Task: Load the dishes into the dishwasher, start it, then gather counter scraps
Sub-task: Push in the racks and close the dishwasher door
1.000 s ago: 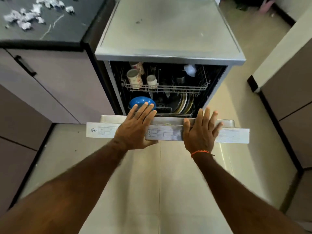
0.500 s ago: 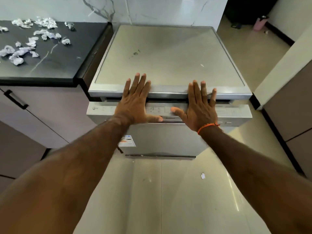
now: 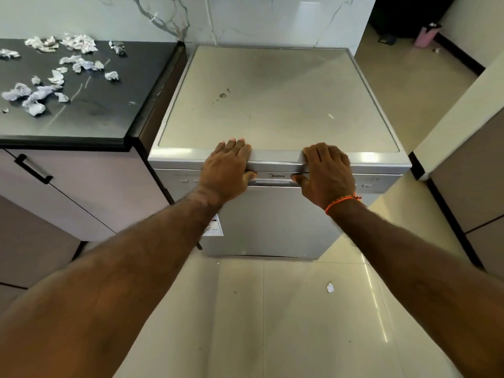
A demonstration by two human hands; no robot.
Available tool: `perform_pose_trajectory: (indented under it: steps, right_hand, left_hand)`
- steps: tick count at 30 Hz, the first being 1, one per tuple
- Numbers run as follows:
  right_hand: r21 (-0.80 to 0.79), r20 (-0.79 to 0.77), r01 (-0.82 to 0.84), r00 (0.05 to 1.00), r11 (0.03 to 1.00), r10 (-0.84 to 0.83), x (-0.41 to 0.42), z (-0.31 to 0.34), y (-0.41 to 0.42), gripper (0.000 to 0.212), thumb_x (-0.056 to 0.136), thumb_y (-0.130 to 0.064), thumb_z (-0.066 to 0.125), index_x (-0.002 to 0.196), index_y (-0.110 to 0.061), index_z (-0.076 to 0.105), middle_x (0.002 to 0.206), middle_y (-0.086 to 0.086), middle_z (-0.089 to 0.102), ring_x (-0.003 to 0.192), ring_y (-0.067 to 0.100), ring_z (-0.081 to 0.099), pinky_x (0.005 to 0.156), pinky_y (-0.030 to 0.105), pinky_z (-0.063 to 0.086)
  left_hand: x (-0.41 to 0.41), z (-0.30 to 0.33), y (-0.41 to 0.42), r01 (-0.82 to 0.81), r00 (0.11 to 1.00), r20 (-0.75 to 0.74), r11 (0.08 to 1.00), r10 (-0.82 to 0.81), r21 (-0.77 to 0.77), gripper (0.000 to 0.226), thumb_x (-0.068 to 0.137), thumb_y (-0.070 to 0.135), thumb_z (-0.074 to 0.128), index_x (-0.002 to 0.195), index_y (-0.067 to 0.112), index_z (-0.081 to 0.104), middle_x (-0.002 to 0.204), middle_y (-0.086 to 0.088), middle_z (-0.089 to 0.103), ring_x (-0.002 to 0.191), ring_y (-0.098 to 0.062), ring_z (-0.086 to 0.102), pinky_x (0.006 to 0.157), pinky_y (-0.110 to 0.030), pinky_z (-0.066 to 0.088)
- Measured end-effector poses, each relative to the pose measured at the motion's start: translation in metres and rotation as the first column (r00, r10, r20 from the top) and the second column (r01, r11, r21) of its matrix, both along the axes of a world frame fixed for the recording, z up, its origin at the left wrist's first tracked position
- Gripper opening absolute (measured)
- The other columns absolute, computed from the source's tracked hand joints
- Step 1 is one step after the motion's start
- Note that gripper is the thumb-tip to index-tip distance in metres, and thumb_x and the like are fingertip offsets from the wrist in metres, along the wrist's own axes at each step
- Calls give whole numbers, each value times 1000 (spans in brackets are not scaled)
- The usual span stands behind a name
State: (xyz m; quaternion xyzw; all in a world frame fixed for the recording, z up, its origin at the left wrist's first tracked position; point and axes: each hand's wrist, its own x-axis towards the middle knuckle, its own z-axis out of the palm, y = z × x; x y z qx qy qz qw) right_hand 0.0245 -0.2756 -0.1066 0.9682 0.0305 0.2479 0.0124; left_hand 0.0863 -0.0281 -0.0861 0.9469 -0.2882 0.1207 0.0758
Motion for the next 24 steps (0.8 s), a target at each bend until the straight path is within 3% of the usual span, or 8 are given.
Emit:
perform_pose_trajectory:
  steps: [3,6,11,16,20,24]
  right_hand:
    - [-66,-34,9,999,998,-11,6,5,1,48,80,-49,69,108,-12,55,106,8,55,96,31,53,85,44,45]
    - [-29,-111,33,993,999,-36,5,15,6,52,74,-47,75,106,-12,56,107,8,55,95,32,54,80,45,49]
    - [52,-213,102,973,993,-89,4,32,21,52,73,-40,79,107,-9,55,112,11,53,97,37,54,77,46,50]
    - [55,-235,114,967,992,-98,3,31,24,49,74,-33,78,109,-7,56,112,13,55,96,40,55,83,50,51]
    - [27,-257,106,962,994,-96,8,38,23,46,71,-32,80,103,-8,57,105,12,56,91,38,56,77,48,53]
    - [2,-342,83,937,997,-77,13,51,21,43,71,-32,78,101,-9,57,104,9,56,91,35,55,67,43,52]
  left_hand:
    - [4,2,0,-10,999,33,1000,9,11,63,87,44,72,136,7,56,146,-17,54,136,-35,51,117,-46,37]
    - [1,7,-1,-14,1000,27,1000,14,-9,59,86,43,73,130,8,58,140,-15,59,128,-34,55,111,-43,41]
    - [-2,9,-8,-44,997,-71,999,43,-18,58,88,33,70,136,5,52,145,-17,51,133,-36,47,118,-45,31]
    - [-5,11,-2,-1,986,-164,998,10,56,73,93,17,61,157,9,27,166,-14,24,154,-32,20,126,-47,12]
    - [-1,21,-1,15,971,-237,992,15,125,92,87,31,71,160,12,18,168,-11,15,155,-31,13,126,-47,11]
    - [9,40,0,35,924,-381,983,38,182,96,88,42,70,162,16,15,170,-7,10,156,-28,11,126,-45,13]
